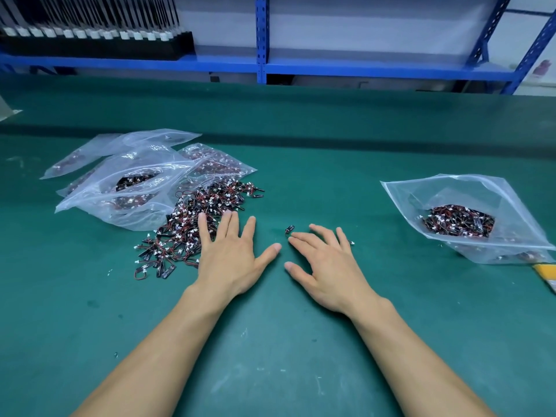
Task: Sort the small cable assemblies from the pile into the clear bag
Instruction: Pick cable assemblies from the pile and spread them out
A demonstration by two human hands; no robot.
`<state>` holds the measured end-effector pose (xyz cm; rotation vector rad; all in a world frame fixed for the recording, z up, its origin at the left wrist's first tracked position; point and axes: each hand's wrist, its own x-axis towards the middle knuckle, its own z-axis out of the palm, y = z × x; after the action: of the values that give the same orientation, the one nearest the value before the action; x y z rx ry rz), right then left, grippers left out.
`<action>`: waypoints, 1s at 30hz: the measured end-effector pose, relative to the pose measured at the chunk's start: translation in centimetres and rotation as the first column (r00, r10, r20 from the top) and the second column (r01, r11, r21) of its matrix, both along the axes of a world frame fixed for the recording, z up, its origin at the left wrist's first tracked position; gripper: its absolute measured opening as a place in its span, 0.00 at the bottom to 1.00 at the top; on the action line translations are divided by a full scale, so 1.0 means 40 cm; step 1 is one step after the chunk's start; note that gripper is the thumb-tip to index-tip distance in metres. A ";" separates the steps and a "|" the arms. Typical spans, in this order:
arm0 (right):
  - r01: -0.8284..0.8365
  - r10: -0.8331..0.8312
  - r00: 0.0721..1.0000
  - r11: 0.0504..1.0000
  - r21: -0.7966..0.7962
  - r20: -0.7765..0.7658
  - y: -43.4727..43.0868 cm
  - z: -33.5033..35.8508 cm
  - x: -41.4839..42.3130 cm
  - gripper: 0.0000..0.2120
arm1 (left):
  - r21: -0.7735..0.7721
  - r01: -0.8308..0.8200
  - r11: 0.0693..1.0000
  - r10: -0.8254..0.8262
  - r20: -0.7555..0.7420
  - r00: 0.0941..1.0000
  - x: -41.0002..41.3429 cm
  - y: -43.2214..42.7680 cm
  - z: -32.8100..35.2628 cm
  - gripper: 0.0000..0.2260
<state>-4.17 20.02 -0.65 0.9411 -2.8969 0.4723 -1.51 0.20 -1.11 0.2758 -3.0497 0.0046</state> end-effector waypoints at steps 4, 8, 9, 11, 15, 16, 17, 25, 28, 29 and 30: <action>0.032 -0.034 0.999 0.997 -0.064 -0.032 0.018 0.005 -0.005 0.22 | 0.031 0.074 0.997 -0.074 0.014 0.997 -0.002 0.001 -0.002 0.45; 0.106 -0.115 0.991 0.987 -0.118 -0.071 0.043 0.010 -0.014 0.17 | 0.115 0.147 0.982 -0.148 0.004 0.989 0.002 -0.013 0.001 0.44; 0.125 -0.136 0.988 0.984 -0.125 -0.079 0.047 0.009 -0.015 0.16 | 0.136 0.169 0.976 -0.170 -0.005 0.985 0.004 -0.014 0.003 0.44; 0.157 -0.171 0.981 0.978 -0.137 -0.097 0.050 0.009 -0.016 0.13 | 0.176 0.217 0.960 -0.218 -0.013 0.976 0.007 -0.009 0.004 0.43; 0.217 -0.234 0.966 0.964 -0.153 -0.110 0.055 0.007 -0.018 0.08 | 0.293 0.340 0.894 -0.350 -0.018 0.937 0.014 0.000 0.006 0.41; 0.229 -0.247 0.963 0.961 -0.154 -0.107 0.057 0.007 -0.018 0.08 | 0.326 0.372 0.869 -0.383 -0.034 0.923 0.017 0.002 0.006 0.39; 0.238 -0.256 0.961 0.958 -0.158 -0.103 0.060 0.006 -0.017 0.07 | 0.353 0.405 0.843 -0.413 -0.055 0.909 0.019 0.005 0.006 0.37; 0.283 -0.296 0.953 0.945 -0.165 -0.063 0.075 0.007 -0.022 0.03 | 0.408 0.508 0.759 -0.432 -0.268 0.861 0.037 0.003 0.037 0.30; 0.295 -0.307 0.951 0.937 -0.187 -0.034 0.084 0.010 -0.025 0.04 | 0.344 0.331 0.879 -0.241 -0.279 0.930 0.035 -0.019 0.041 0.31; 0.292 -0.302 0.953 0.935 -0.199 -0.019 0.087 0.011 -0.025 0.05 | 0.314 0.275 0.909 -0.201 -0.249 0.948 0.033 -0.024 0.039 0.30; 0.288 -0.296 0.955 0.933 -0.215 -0.003 0.089 0.013 -0.025 0.05 | 0.287 0.240 0.927 -0.182 -0.217 0.959 0.031 -0.027 0.036 0.28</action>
<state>-5.17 23.59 -0.15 0.4730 -2.8125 0.7123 -0.26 -0.90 0.34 -0.0384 -2.8634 -0.4903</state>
